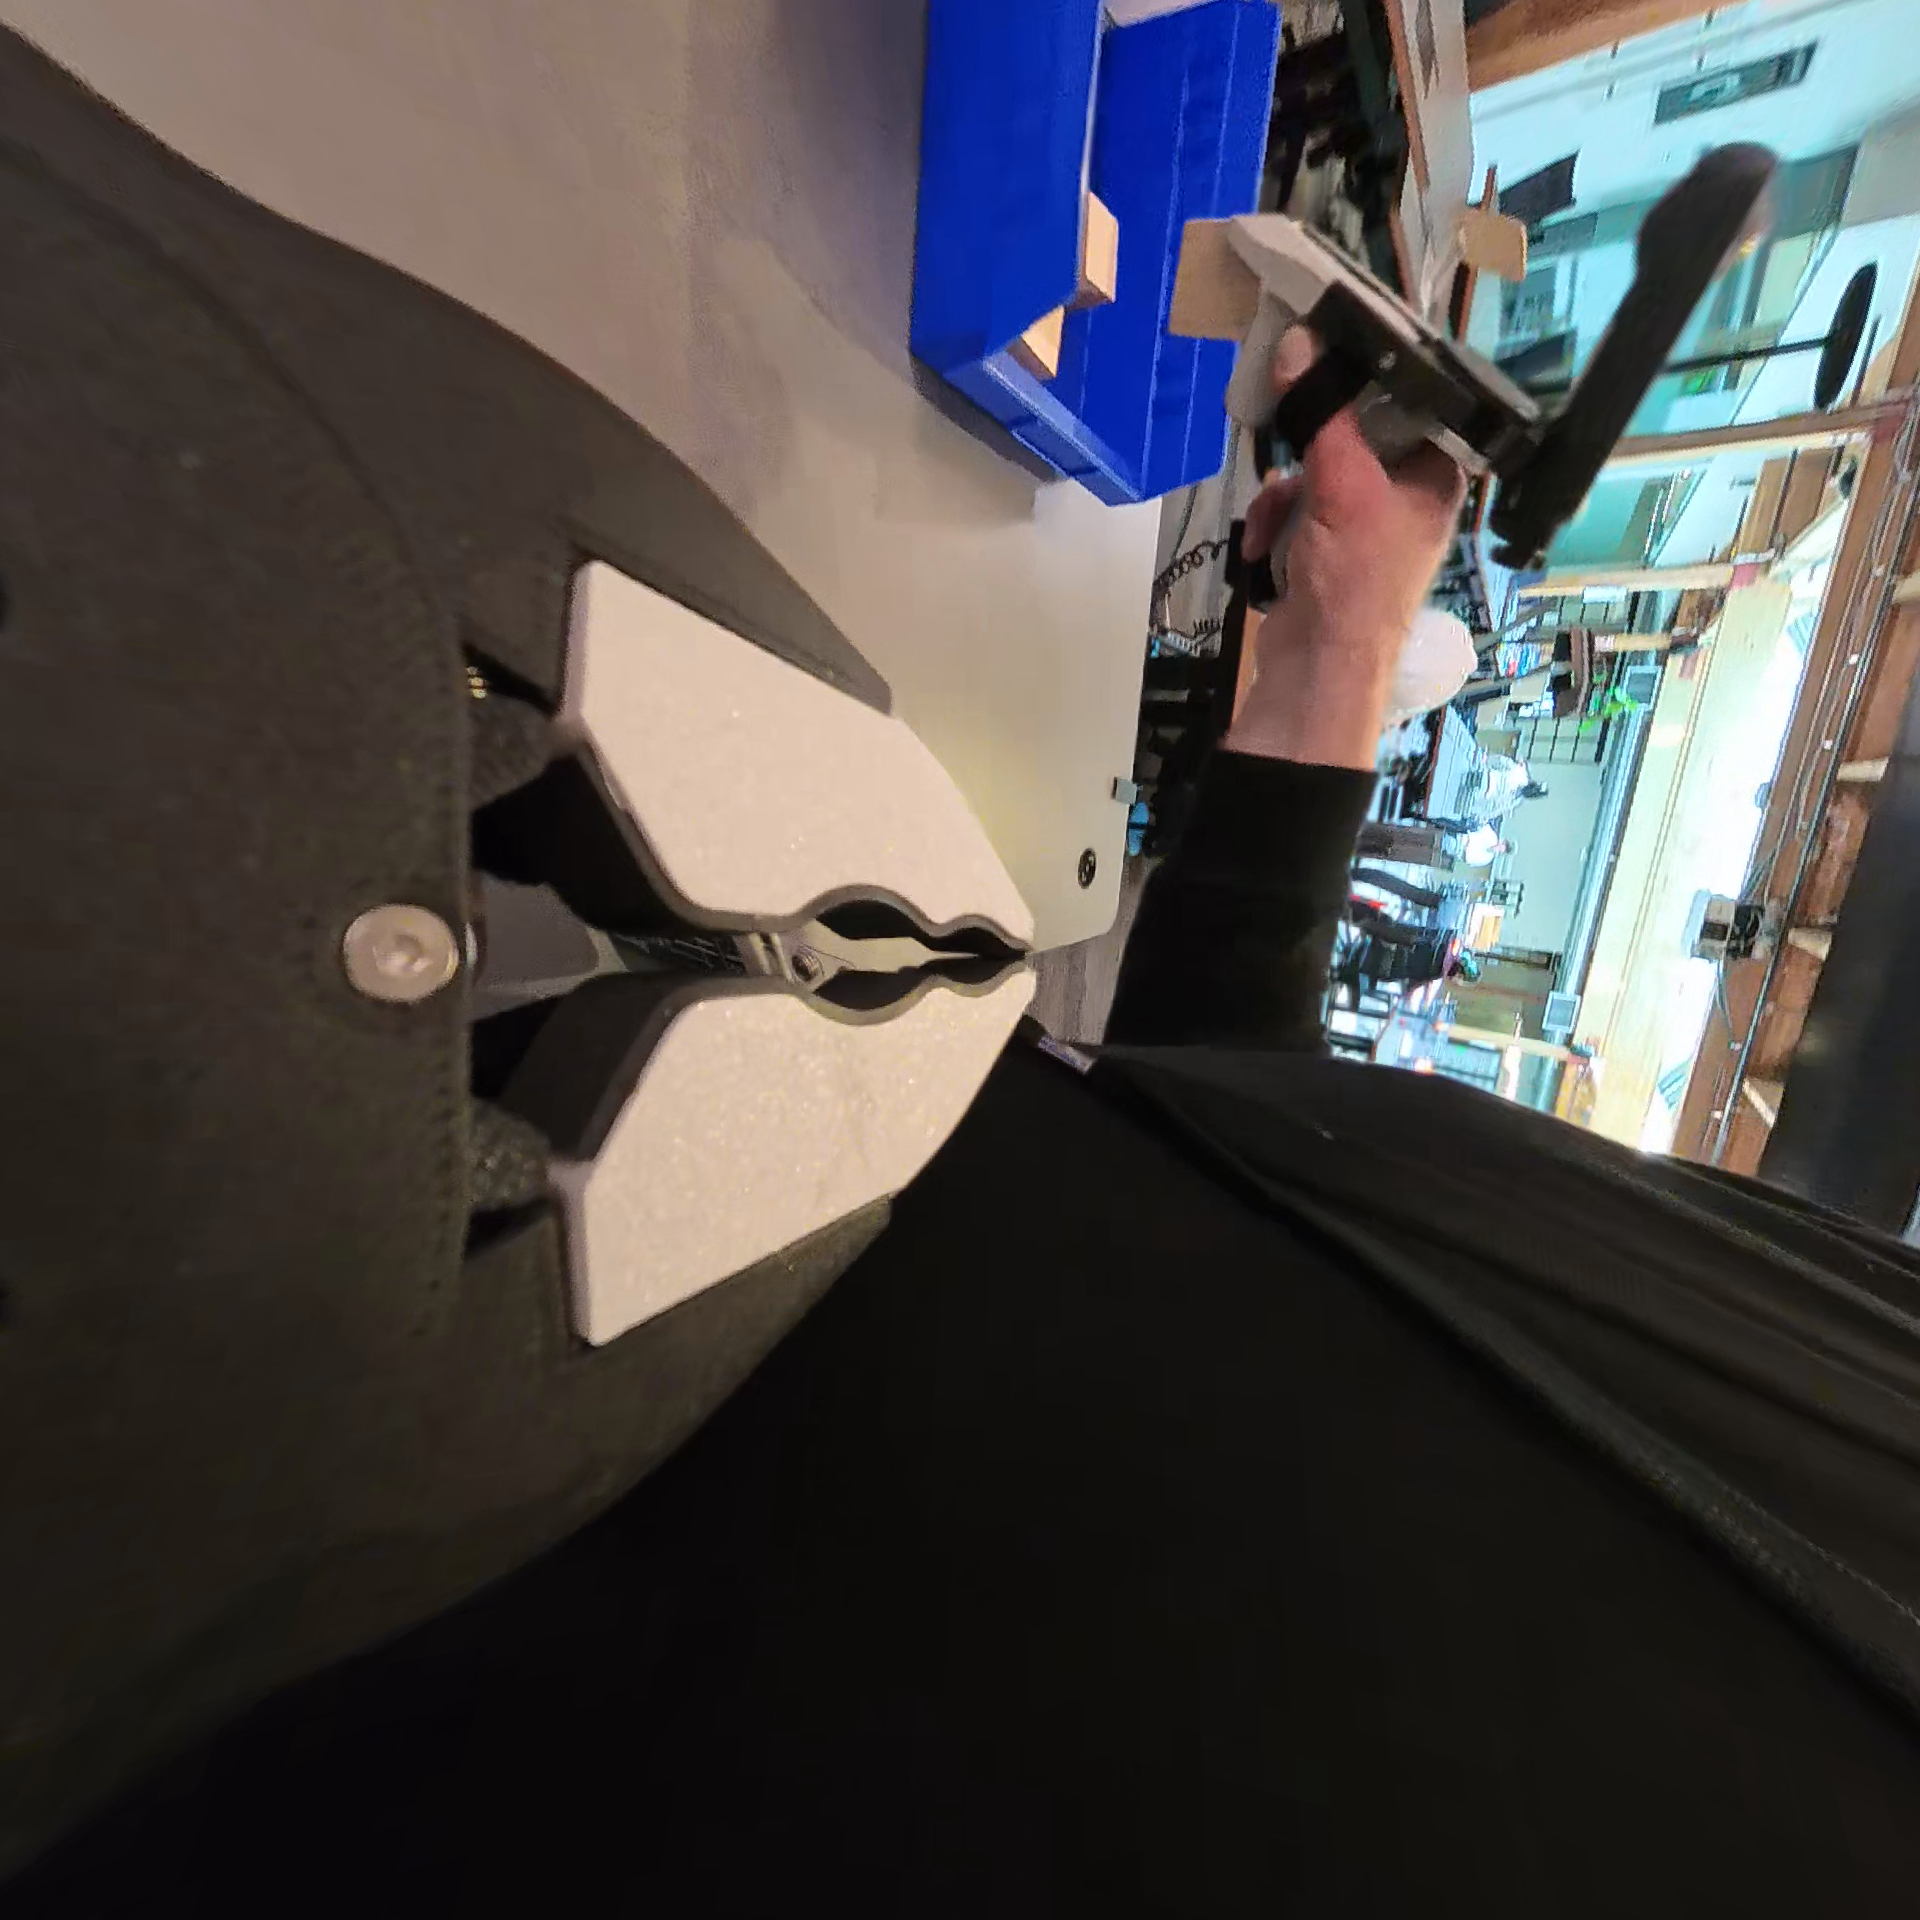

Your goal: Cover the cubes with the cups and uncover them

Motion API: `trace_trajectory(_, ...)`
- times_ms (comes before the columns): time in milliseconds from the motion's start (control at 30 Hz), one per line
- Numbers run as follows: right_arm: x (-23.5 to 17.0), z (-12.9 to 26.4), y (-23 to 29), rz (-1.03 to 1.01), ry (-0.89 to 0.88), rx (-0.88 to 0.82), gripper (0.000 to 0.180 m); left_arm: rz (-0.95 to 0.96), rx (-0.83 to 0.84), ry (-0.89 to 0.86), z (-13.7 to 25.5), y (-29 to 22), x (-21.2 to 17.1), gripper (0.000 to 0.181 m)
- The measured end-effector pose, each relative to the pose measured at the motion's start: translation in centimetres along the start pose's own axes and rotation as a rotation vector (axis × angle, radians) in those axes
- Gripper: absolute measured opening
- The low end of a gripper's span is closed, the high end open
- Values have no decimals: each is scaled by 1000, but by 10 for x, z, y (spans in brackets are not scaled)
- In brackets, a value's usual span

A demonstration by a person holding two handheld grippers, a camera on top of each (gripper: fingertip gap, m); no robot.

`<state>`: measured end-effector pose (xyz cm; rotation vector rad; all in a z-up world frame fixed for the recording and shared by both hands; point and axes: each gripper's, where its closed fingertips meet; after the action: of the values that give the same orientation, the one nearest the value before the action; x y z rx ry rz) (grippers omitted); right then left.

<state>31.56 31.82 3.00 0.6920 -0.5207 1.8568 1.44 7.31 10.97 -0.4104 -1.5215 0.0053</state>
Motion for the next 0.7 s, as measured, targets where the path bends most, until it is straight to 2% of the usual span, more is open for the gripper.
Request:
trace_trajectory(100, -33, -18, -37, -94, 70, -50, 44, -4, -46, 13, -17, 4, 2, 0)
trace_trajectory(367, -89, -68, -69, -151, 249, -105, 44, 9, -51, 27, -30, 15, 1, 0)
trace_trajectory(700, -96, -85, -78, -205, 329, -129, 44, 23, -25, 23, -27, 24, 1, 0)
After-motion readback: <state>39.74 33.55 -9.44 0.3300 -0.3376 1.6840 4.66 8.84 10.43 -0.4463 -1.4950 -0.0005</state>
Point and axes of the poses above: each gripper's, where its closed fingertips meet, z back along the fingers, x out of its top, y = z × x across the jaws, and after that the axes turned 5 degrees about z, right-handed
